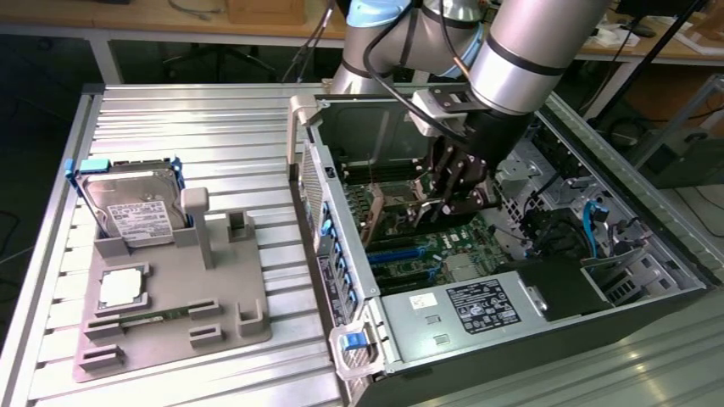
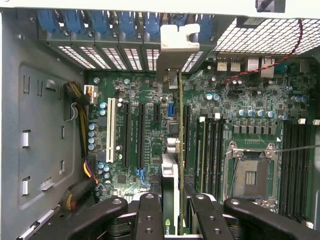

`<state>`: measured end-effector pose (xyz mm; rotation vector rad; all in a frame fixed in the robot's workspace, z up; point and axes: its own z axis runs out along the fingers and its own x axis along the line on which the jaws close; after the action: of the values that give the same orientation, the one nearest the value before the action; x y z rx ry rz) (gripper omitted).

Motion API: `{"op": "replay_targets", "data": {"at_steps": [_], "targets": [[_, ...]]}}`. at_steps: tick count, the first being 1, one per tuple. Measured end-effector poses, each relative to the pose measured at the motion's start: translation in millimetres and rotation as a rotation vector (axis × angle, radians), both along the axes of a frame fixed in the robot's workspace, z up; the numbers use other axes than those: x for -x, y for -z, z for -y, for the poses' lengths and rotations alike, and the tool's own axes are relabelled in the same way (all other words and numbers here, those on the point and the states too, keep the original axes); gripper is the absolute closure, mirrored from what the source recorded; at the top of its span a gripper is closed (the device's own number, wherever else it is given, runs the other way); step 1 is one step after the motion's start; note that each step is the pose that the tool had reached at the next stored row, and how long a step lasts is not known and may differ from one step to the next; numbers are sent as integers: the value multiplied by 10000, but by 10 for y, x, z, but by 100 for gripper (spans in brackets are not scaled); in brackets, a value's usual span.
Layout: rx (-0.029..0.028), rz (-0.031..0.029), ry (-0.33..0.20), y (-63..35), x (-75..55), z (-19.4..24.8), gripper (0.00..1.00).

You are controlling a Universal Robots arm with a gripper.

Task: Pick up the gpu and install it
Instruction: 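Insert the gpu into the slot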

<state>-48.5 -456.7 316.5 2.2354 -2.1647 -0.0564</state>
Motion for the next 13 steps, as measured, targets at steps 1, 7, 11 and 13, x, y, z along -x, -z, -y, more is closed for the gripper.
{"op": "replay_targets", "data": {"at_steps": [1,7,11,13], "targets": [[-1,14,0,5,1,0,73],[1,110,0,32,54,0,73],[2,135,5,47,95,0,73],[2,135,4,50,96,0,73]]}}
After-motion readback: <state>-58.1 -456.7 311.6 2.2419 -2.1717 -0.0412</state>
